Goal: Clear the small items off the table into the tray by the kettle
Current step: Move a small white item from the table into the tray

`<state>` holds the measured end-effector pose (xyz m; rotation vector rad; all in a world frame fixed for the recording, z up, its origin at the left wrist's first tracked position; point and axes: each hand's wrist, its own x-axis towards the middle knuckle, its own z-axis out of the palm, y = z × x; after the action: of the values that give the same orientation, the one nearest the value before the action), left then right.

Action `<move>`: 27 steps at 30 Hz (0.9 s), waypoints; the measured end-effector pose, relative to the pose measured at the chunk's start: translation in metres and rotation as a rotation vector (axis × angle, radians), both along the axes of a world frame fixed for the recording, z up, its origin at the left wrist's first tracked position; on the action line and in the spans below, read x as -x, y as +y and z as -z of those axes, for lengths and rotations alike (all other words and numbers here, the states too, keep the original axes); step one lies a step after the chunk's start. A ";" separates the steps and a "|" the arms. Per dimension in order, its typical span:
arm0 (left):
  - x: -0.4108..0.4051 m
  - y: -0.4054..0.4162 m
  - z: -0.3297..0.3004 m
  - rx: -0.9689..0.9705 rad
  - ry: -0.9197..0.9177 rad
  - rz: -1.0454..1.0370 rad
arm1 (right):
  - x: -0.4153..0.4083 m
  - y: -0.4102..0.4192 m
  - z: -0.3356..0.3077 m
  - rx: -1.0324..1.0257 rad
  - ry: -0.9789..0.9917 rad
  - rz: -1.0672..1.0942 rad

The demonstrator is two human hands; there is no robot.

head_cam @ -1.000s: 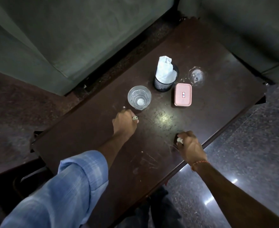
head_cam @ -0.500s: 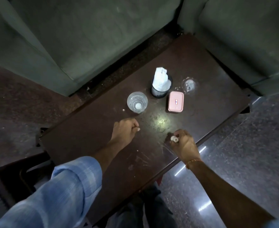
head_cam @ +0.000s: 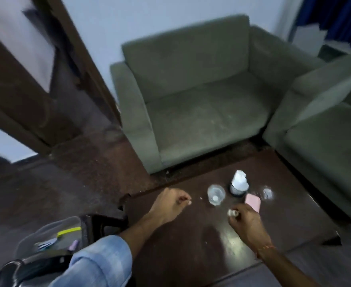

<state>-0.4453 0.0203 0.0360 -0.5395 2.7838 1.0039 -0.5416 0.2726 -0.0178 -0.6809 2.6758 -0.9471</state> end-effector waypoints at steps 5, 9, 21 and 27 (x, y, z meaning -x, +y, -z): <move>-0.051 -0.051 -0.054 0.042 0.103 -0.097 | -0.016 -0.069 -0.055 0.094 0.065 -0.145; -0.108 -0.099 -0.074 0.048 0.169 -0.159 | -0.052 -0.131 -0.084 0.141 0.075 -0.155; -0.317 -0.237 -0.082 0.136 0.185 -0.353 | -0.228 -0.302 -0.118 0.122 0.042 -0.382; -0.381 -0.270 -0.069 0.122 0.158 -0.529 | -0.276 -0.356 -0.118 0.052 0.028 -0.547</move>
<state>-0.0647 -0.2496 0.1049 -1.3175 2.9178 0.9961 -0.2655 -0.0835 0.1006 -1.3499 2.2874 -0.8513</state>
